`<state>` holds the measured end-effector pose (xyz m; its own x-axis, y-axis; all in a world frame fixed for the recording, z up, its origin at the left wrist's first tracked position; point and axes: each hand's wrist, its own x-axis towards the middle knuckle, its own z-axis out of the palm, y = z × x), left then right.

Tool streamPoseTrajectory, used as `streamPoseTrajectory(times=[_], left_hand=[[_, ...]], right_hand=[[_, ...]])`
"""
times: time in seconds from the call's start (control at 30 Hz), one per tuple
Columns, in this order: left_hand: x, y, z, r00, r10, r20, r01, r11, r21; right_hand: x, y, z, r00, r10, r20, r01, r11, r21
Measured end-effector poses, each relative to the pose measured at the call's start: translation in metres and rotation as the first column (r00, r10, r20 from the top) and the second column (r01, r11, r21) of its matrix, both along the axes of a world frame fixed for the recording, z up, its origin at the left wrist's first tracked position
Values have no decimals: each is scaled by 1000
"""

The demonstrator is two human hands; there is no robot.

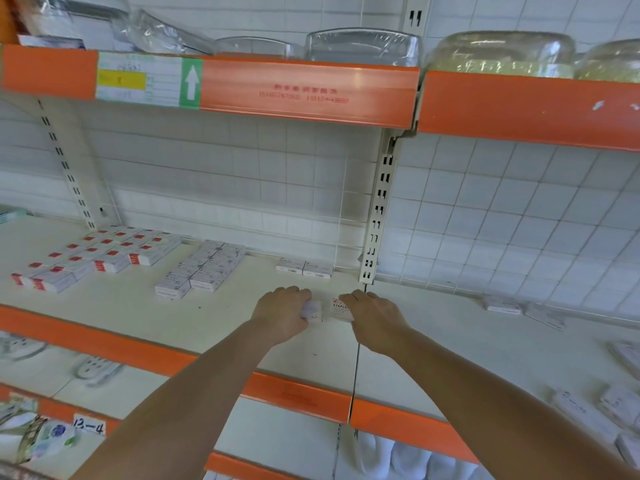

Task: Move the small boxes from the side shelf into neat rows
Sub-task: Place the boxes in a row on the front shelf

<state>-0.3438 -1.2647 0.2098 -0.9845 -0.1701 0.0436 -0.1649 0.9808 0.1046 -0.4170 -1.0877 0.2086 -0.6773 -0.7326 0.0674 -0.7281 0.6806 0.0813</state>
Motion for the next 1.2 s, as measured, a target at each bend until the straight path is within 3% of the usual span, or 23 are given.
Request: streamPoseTrajectory(times=[0.47,0.87,1.2], left_hand=[[-15,-46,-11,999,18,-28,-17,1000,5],[-40,-119,-9,985,-170,4,170,985,2],[-57,-136,-16,965,-259,34,259,966,-15]], right_hand=[[-9,-50,-7,999,-16,33,15,1000,28],[4,-111,-3,956,-282,80,283,959,-5],[-2,-137,-10,931,-353,-89,360,929,82]])
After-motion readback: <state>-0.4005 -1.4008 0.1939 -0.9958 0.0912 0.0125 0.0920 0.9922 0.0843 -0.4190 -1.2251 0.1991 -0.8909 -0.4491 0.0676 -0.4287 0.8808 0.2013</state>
